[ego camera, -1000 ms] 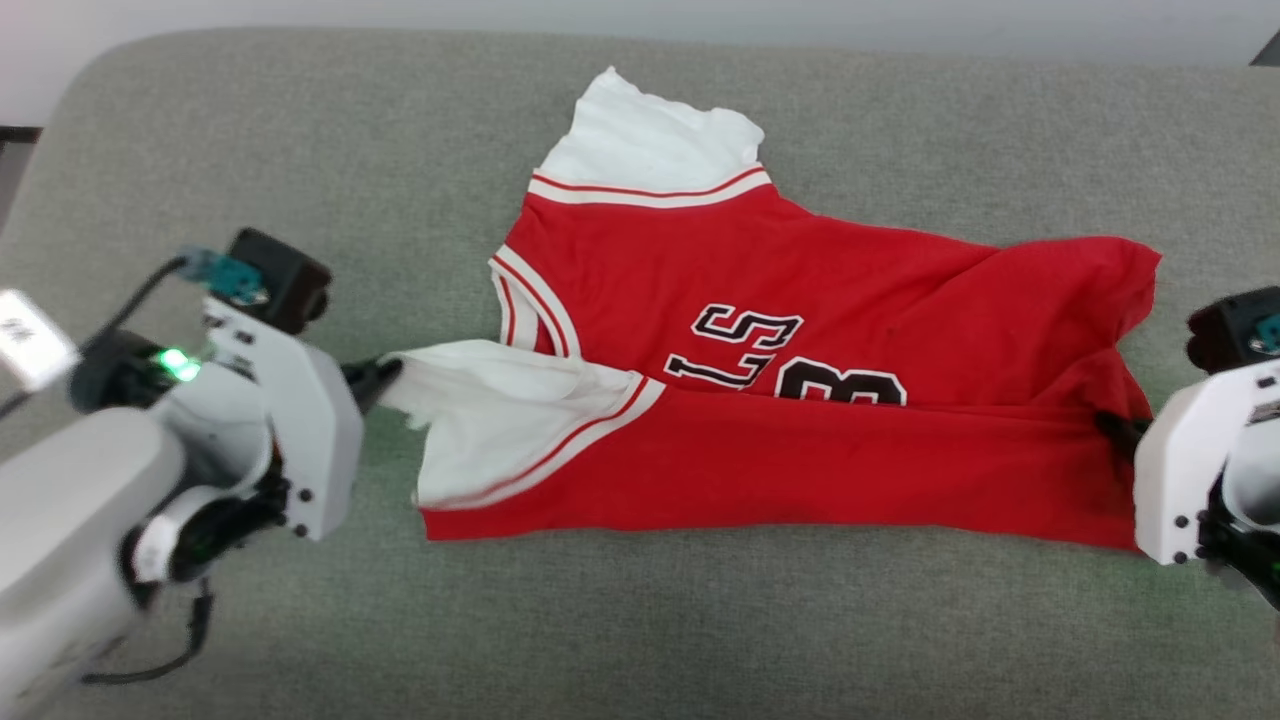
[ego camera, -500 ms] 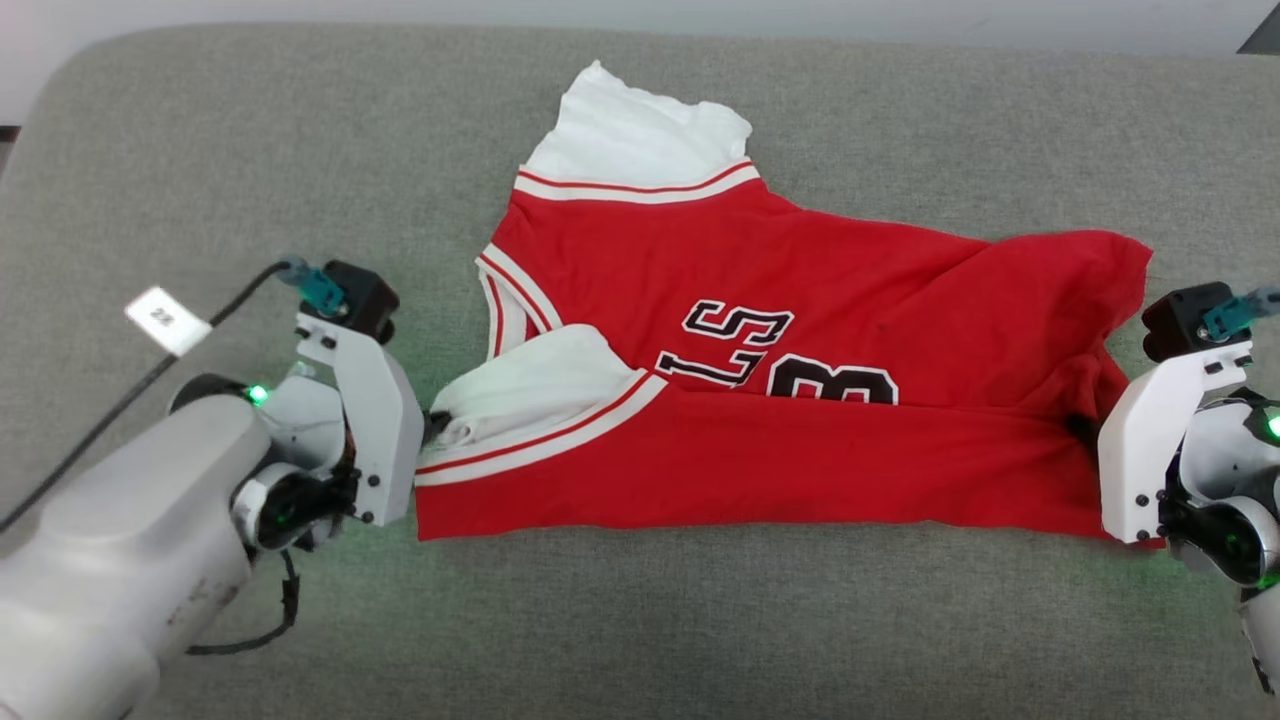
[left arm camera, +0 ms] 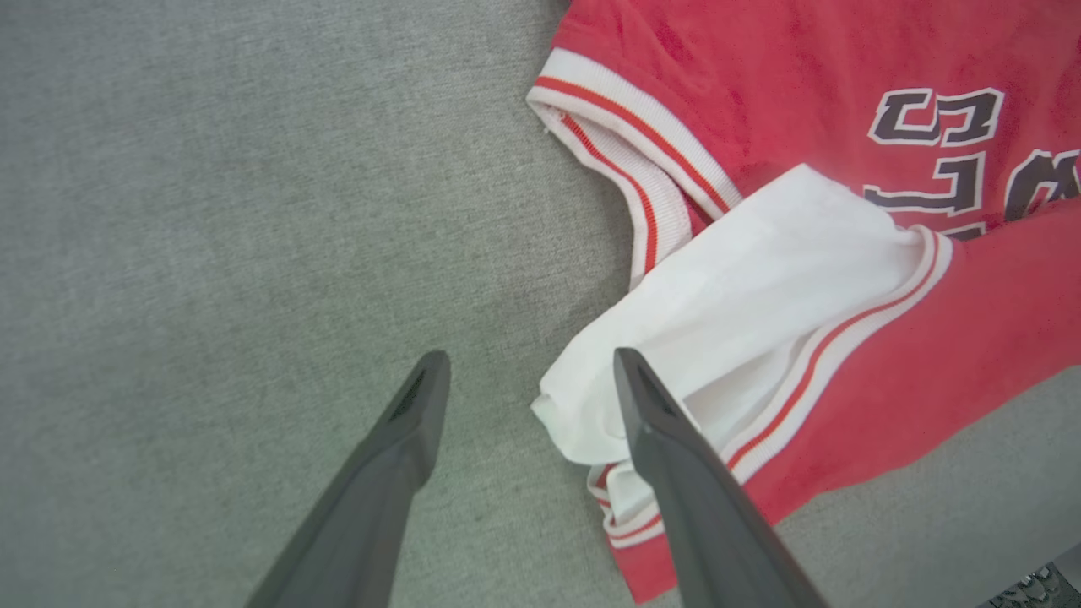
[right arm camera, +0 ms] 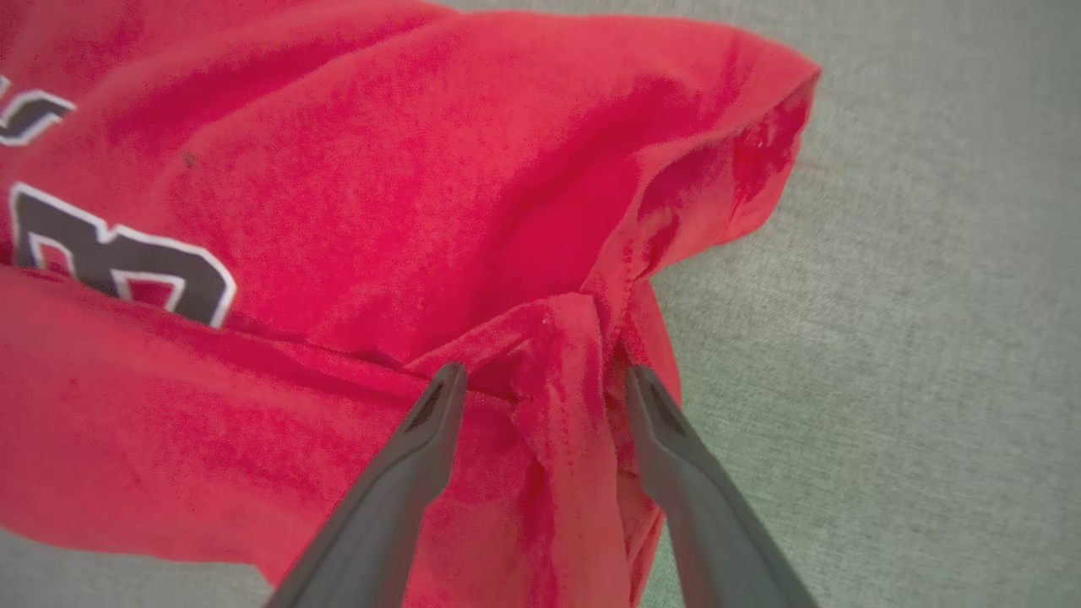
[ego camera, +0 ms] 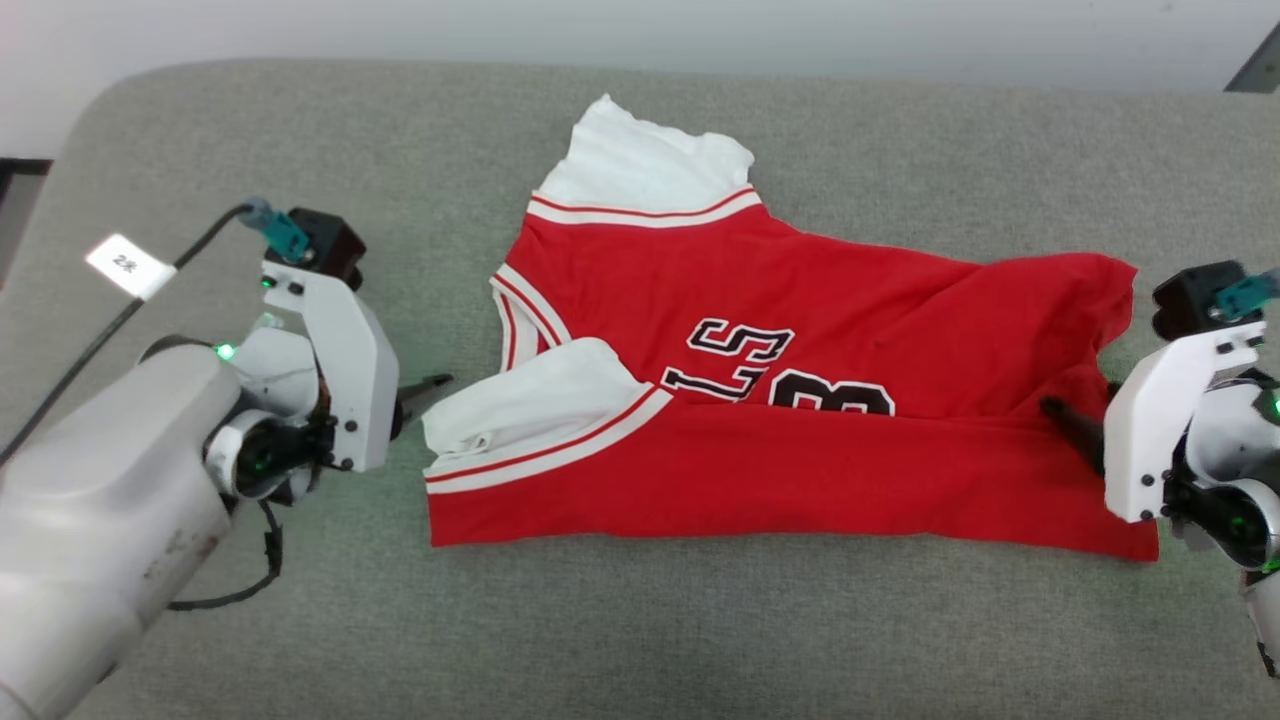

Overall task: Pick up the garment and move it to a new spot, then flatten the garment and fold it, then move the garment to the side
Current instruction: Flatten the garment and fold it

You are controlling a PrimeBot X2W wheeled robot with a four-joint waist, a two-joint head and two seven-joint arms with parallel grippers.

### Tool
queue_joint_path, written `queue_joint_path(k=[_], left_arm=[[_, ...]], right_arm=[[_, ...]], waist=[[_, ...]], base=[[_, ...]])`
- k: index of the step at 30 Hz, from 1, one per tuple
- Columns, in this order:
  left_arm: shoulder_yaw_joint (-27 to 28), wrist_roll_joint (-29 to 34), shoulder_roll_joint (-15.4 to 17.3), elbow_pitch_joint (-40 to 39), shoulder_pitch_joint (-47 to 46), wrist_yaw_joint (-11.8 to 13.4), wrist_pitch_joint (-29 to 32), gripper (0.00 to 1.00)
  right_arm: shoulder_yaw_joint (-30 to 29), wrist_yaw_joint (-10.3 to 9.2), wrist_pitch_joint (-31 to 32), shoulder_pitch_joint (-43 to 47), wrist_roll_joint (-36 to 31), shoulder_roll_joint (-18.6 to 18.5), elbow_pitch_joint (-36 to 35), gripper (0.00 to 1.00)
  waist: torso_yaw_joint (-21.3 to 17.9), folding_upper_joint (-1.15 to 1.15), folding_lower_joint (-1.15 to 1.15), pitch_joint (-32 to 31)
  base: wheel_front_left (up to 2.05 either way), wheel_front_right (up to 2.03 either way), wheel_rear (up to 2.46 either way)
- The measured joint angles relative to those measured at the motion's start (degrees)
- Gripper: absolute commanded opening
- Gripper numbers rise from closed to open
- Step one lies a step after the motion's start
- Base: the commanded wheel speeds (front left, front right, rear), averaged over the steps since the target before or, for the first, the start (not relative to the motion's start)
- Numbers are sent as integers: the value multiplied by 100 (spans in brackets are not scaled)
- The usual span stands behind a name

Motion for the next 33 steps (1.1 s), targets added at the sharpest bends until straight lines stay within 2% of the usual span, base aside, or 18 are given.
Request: queue_joint_path(k=[4,9,16,21,25,33], left_arm=[[-2,-56,193,-347,35,254,168,100],[32,-294,405,-969,237,653,428,100],[8,-658,747,-1730,613,1257,858,100],[-40,-702,869,-2113,804,1527,903,100],[-63,-691,857,-2086,945,1561,739,100],[30,-799,671,-1232,1137,1203,411,100]], right_arm=[[-272,0,-419,148,-21,18,-235,100],[-670,0,-1227,409,-163,141,-683,100],[-1250,0,-2152,794,-488,487,-1258,100],[-1618,0,-2584,1038,-742,790,-1696,100],[-1805,0,-2757,1208,-865,1035,-1958,100],[-1963,-1,-2636,1456,-910,1376,-2195,100]], waist=[[42,0,0,-108],[78,0,0,-210],[-1,0,-1,-249],[-92,0,-1,-200],[-192,0,0,-120],[-414,0,0,90]], base=[[0,0,0],[0,0,0],[0,0,0],[0,0,0],[0,0,0],[0,0,0]])
